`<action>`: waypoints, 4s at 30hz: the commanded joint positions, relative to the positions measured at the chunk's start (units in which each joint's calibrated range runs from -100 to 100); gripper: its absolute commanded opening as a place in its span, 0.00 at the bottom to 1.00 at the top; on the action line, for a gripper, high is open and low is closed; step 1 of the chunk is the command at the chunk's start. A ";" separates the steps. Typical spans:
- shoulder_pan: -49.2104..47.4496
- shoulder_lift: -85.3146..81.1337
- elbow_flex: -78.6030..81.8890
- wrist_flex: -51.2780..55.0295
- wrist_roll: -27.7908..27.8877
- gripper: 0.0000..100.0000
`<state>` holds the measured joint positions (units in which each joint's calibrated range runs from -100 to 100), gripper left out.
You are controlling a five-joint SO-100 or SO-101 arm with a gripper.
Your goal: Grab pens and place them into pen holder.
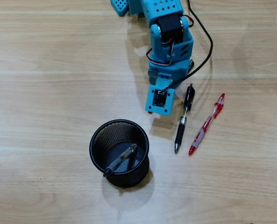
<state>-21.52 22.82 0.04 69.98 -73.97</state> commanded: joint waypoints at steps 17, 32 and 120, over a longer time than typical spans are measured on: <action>-1.50 1.50 -2.16 -0.37 -4.54 0.02; 1.04 -6.65 -15.41 -0.20 -1.13 0.02; 16.20 -1.02 -16.58 -70.80 18.63 0.11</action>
<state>-2.93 26.72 -16.47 -0.17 -55.64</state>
